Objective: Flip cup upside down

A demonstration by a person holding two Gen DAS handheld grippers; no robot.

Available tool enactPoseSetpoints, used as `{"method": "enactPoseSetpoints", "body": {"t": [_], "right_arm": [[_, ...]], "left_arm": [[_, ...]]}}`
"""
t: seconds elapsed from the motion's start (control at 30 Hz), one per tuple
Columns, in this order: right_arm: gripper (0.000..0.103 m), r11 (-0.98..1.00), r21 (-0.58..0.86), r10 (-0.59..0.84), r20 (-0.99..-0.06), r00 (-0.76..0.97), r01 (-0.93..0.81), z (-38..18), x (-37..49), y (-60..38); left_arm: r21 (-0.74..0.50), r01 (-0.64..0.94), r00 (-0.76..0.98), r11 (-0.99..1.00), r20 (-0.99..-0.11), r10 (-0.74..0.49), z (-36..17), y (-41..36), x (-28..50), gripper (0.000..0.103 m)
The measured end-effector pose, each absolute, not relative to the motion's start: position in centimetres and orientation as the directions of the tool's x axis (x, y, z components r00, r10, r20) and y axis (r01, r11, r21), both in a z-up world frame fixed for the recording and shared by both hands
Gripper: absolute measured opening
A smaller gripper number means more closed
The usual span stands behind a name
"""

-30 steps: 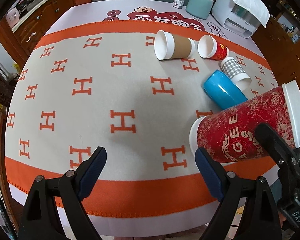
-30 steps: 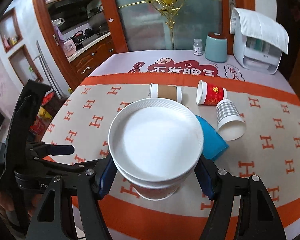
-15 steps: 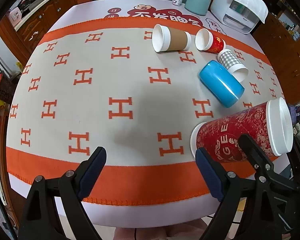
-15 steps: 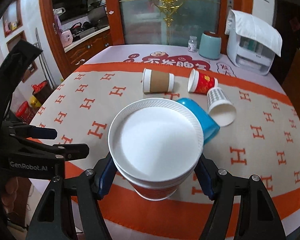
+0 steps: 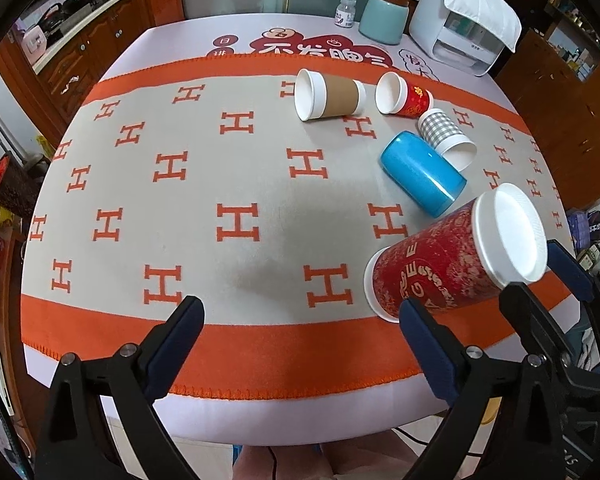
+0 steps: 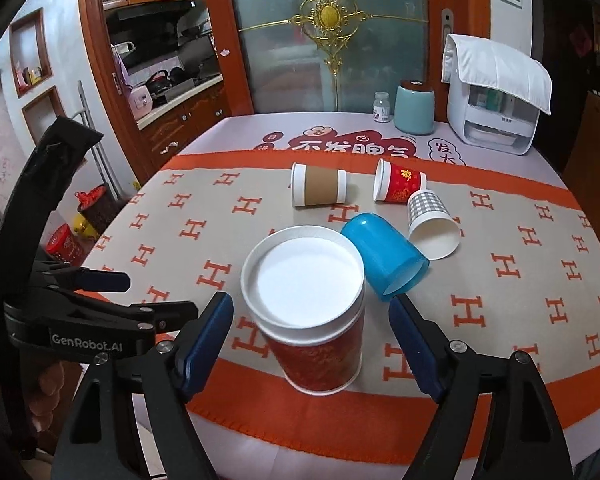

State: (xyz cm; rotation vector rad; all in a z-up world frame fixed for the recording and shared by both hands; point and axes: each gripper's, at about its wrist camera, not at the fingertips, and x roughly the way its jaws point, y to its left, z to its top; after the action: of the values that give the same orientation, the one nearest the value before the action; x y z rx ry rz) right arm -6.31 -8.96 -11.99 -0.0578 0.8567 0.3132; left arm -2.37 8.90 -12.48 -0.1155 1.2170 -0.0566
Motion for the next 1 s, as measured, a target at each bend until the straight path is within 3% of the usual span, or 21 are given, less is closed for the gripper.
{"method": "enactPoseSetpoints", "body": {"t": [0.53, 1.0], "right_arm": [[0.082, 0.952, 0.232, 0.307, -0.751, 0.584, -0.201, -4.7, -9.9, -12.6], [0.086, 0.978, 0.142, 0.206, -0.736, 0.645, -0.151, 0.4, -14.1, -14.6]], "left_arm": [[-0.065, -0.008, 0.473, 0.998, -0.879, -0.053, -6.4, 6.8, -5.2, 0.100], [-0.011, 0.008, 0.549, 1.000, -0.836, -0.013, -3.0, 3.2, -8.2, 0.102]]}}
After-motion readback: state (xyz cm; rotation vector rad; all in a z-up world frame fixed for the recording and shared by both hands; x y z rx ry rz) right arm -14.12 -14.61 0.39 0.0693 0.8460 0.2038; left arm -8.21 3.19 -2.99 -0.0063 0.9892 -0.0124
